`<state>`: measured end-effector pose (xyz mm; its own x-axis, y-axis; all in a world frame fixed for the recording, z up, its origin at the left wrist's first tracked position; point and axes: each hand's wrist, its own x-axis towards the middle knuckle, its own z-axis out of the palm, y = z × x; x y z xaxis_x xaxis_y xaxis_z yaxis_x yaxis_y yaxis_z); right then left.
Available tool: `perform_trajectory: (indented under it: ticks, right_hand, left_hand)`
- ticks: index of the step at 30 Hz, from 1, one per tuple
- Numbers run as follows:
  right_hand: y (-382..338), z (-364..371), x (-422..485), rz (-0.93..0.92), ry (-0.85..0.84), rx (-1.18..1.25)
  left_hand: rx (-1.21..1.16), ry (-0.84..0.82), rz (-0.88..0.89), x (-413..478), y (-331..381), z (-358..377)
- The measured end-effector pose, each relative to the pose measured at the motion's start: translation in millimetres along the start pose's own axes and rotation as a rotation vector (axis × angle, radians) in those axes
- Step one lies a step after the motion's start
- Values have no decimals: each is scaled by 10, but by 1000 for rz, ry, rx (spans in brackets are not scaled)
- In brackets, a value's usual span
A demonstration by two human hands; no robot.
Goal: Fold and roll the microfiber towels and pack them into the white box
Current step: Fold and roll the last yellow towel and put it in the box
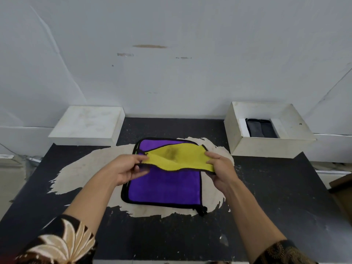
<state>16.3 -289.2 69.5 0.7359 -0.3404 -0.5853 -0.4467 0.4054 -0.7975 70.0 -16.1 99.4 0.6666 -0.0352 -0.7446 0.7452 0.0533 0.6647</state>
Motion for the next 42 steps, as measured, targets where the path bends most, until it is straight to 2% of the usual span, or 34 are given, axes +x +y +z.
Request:
perform_trajectory:
  ticks: [1,3,5,8,11,13,16,23,29,36,39,42]
  right_hand:
    - [11,-3,-21,61,-19,-26]
    - [54,-42,-70,167,-57,-44]
    - [69,-121,-106,201,-74,-11]
    - [24,-239,-145,159,-96,72]
    - [-86,-306,-229,79,-103,143]
    - [-179,-334,-277,27,-94,164]
    - [-310,-417,-317,-23,-64,223]
    - [-533,-839,-453,-83,21,372]
    - [-774,-1164,-451,-101,123,396]
    - [-1416,-1644,-633,-291,55,301]
    - [-1290,-2048,-774,-319,-32,144]
    - [-861,-2481,-687,-219,-80,45]
  left_hand:
    - [54,-38,-81,11,-39,-27]
    - [193,-43,-117,50,-140,-47]
    - [325,65,-39,53,-198,0]
    - [432,255,128,66,-204,70]
    - [346,319,287,94,-166,218]
    - [210,259,378,31,-115,389]
    - [173,179,443,-37,-27,591]
    - [70,-136,221,-154,54,993]
    - [44,-130,212,-238,99,1514]
    - [72,-210,466,-762,452,2014]
    - [122,-298,550,-884,138,2038]
    - [166,-274,489,-734,-499,2112]
